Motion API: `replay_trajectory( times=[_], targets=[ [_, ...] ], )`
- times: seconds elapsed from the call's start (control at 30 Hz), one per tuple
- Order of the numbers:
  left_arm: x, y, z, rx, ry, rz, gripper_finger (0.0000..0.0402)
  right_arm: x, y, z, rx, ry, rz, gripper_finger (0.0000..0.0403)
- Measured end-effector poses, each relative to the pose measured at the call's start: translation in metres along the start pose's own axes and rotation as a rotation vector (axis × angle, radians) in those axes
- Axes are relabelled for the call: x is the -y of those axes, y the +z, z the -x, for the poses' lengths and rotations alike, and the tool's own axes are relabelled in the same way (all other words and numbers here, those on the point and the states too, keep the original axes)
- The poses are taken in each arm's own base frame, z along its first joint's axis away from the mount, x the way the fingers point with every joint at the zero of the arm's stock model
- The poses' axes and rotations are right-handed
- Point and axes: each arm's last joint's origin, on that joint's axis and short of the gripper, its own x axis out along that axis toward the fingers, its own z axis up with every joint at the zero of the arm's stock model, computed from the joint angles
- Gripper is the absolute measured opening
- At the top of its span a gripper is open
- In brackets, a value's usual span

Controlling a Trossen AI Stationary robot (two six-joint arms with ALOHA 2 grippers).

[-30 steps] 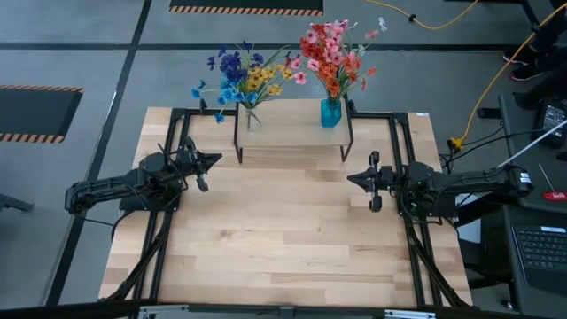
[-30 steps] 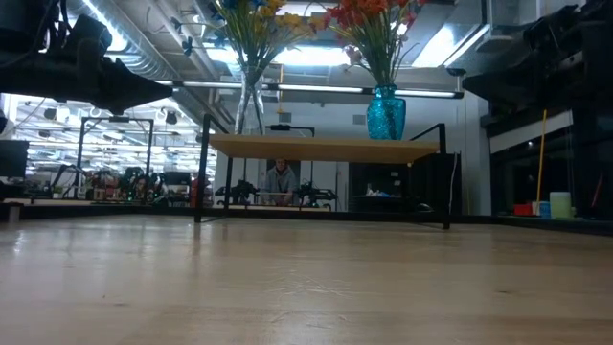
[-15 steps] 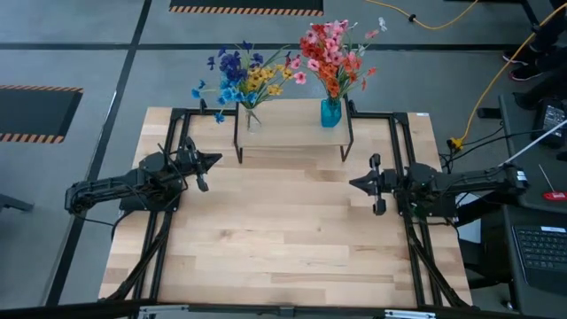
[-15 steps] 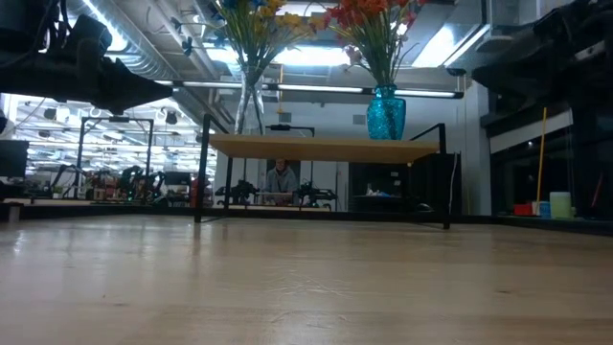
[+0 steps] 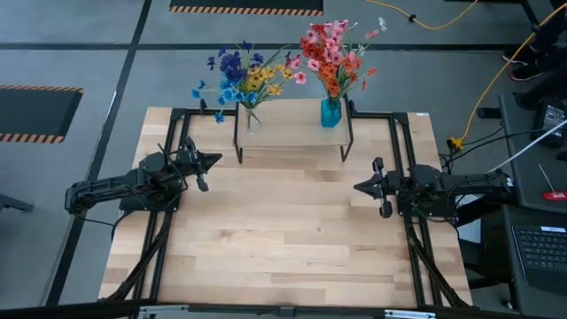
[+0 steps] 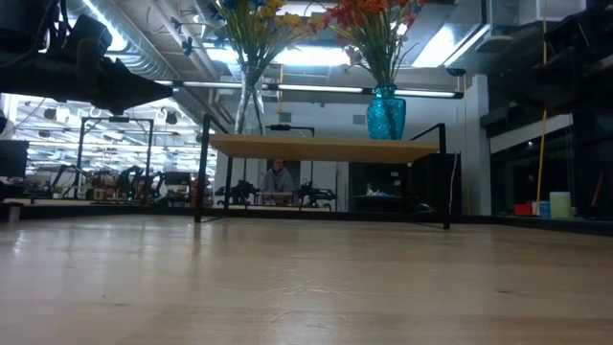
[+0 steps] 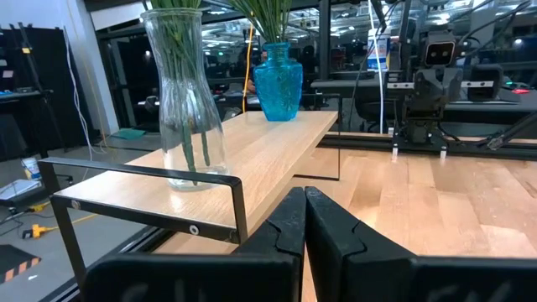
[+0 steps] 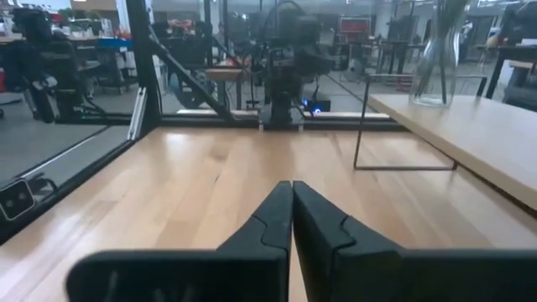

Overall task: Pick and place flowers into a vace then onto a shelf
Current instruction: Return to Home Position

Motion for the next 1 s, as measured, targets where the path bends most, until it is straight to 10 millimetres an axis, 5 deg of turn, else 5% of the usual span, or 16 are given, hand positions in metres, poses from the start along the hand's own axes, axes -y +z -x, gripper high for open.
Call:
replay_trajectory(
  times=[1.0],
  targets=[
    [0.0, 0.0, 0.0, 0.0, 0.0, 0.0, 0.0001, 0.0, -0.0027, 0.001, -0.025, 0.0, -0.001, 0.0017]
  ],
)
